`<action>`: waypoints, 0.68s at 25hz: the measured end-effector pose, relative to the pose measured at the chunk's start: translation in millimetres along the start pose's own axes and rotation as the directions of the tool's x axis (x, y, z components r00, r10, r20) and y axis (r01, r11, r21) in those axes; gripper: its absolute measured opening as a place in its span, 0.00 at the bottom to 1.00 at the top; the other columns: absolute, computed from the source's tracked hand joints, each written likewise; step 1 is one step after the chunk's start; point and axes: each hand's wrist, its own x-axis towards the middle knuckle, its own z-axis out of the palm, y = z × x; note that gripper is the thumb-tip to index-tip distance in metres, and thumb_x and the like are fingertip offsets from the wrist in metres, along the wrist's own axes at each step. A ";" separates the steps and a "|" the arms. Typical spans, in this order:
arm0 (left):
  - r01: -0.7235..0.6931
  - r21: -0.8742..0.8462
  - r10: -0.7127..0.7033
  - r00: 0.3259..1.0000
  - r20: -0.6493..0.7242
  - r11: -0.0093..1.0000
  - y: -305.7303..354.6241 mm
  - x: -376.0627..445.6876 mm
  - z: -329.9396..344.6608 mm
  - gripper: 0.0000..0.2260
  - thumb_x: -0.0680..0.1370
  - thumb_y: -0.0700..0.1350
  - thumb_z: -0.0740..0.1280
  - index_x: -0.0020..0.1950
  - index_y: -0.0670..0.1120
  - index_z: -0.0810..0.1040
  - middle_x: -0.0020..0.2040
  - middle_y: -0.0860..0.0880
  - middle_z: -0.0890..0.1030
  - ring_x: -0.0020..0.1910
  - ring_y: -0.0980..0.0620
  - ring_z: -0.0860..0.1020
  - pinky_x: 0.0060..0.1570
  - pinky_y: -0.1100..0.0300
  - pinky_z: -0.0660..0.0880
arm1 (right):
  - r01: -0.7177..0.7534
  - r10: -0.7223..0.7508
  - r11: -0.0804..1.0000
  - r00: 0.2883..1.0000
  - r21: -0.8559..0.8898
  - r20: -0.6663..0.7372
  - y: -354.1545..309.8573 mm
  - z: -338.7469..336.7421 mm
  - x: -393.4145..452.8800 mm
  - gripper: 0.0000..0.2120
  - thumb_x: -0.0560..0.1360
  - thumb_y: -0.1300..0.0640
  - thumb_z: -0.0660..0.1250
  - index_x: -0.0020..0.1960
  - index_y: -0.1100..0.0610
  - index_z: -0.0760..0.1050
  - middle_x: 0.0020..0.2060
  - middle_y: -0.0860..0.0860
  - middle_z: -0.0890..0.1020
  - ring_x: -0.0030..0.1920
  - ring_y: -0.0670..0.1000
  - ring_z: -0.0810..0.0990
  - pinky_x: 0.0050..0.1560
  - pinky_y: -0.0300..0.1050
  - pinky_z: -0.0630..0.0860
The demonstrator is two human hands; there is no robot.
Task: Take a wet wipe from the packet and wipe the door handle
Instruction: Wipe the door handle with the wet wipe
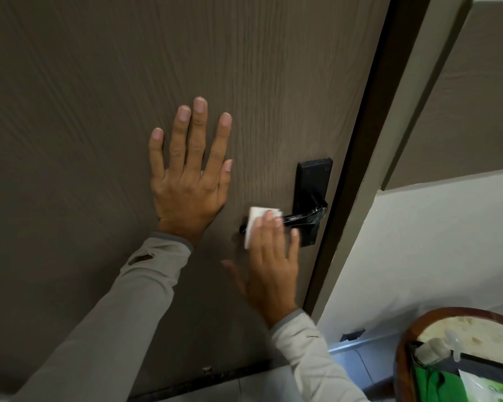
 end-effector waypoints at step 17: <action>-0.066 0.058 0.063 0.997 0.044 0.996 -3.0 -7.2 -1.3 0.28 0.86 0.53 0.56 0.85 0.47 0.55 0.83 0.39 0.47 0.83 0.42 0.45 0.82 0.42 0.47 | -0.241 0.245 0.966 0.969 0.087 -0.030 -2.0 5.4 -2.6 0.49 0.78 0.28 0.50 0.81 0.65 0.43 0.79 0.64 0.54 0.83 0.60 0.46 0.82 0.58 0.48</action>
